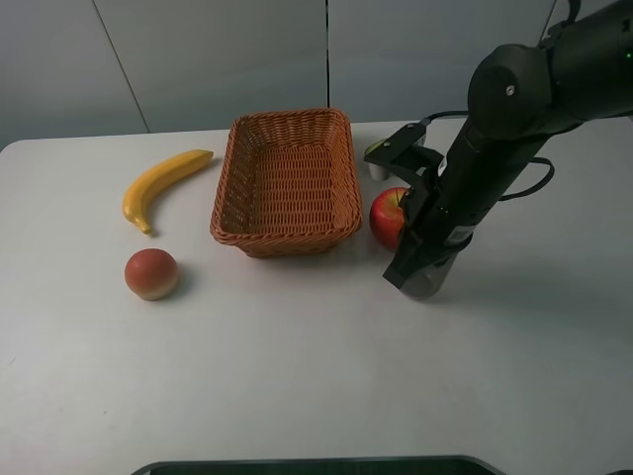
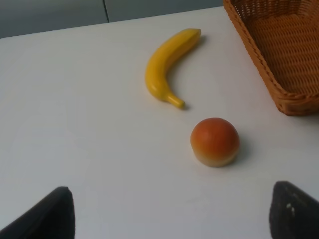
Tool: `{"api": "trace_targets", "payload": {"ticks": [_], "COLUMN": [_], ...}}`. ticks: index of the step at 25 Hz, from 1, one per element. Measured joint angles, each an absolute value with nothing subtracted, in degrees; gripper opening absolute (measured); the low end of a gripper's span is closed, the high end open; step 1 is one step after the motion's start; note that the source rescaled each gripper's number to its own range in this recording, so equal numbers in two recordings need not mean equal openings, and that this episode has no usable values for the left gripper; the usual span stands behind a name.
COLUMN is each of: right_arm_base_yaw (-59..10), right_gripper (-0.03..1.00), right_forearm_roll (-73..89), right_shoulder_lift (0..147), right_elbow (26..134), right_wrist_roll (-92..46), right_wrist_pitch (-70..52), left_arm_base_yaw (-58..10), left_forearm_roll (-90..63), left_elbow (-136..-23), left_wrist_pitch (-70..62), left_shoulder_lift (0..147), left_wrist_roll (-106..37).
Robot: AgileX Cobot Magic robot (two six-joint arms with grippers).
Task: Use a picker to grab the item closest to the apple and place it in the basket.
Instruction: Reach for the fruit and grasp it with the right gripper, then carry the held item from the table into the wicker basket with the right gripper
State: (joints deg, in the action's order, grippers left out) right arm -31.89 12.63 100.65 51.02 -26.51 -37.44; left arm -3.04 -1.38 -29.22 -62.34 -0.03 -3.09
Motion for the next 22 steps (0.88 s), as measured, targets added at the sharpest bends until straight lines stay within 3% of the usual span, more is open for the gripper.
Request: {"api": "trace_targets", "payload": {"ticks": [16, 22], "right_arm_base_yaw": [-31.89, -31.89], "right_gripper": [0.00, 0.00], "right_forearm_roll": [12.63, 12.63], "right_shoulder_lift": [100.25, 94.01], "right_elbow": [50.92, 50.57], "right_wrist_roll": [-25.57, -22.08], "right_wrist_pitch": [-38.01, -42.65], "left_arm_base_yaw": [-3.04, -3.04], "left_forearm_roll": [-1.38, -1.38], "left_elbow": [-29.22, -29.22], "left_wrist_pitch": [-62.34, -62.34], "left_shoulder_lift": [-0.03, -0.03], "left_wrist_roll": [-3.09, -3.09]}}
